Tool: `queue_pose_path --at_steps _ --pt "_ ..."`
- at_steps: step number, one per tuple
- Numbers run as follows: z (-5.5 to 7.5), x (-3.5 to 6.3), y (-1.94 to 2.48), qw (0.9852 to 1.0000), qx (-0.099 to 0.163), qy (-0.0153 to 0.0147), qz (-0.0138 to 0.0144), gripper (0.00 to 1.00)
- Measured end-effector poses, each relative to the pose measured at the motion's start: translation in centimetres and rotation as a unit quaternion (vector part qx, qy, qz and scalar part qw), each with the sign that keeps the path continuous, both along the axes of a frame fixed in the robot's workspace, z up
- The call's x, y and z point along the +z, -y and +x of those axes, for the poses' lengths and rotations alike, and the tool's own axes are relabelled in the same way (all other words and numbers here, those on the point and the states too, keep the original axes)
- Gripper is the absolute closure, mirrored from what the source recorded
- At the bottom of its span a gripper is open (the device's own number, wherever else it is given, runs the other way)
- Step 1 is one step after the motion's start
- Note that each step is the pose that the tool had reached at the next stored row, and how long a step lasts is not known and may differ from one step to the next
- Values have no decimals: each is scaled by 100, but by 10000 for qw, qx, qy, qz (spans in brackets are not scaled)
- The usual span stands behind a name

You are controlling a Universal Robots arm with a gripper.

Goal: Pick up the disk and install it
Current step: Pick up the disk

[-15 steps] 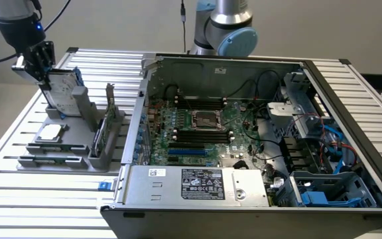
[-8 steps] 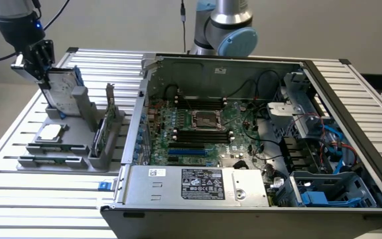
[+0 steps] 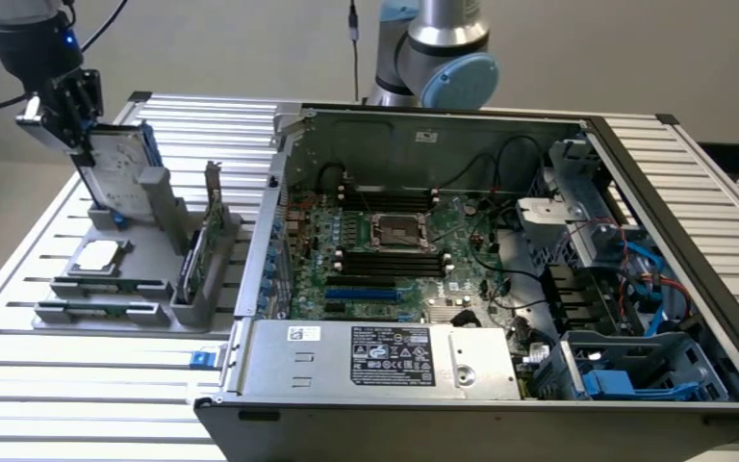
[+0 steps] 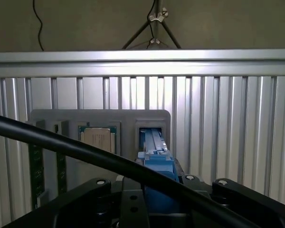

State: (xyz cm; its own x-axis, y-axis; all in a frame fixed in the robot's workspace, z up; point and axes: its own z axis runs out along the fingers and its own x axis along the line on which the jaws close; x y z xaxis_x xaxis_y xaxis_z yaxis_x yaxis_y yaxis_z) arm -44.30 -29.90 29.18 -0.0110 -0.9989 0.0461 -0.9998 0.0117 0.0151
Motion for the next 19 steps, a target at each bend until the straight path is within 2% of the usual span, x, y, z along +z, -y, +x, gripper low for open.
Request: queue_pose_path --at_steps 14,17,19 --pt "0 400 0 10000 0 11 8 67" --pt "0 471 0 10000 0 21 10 67" --pt "0 500 1 10000 1 42 11 67"
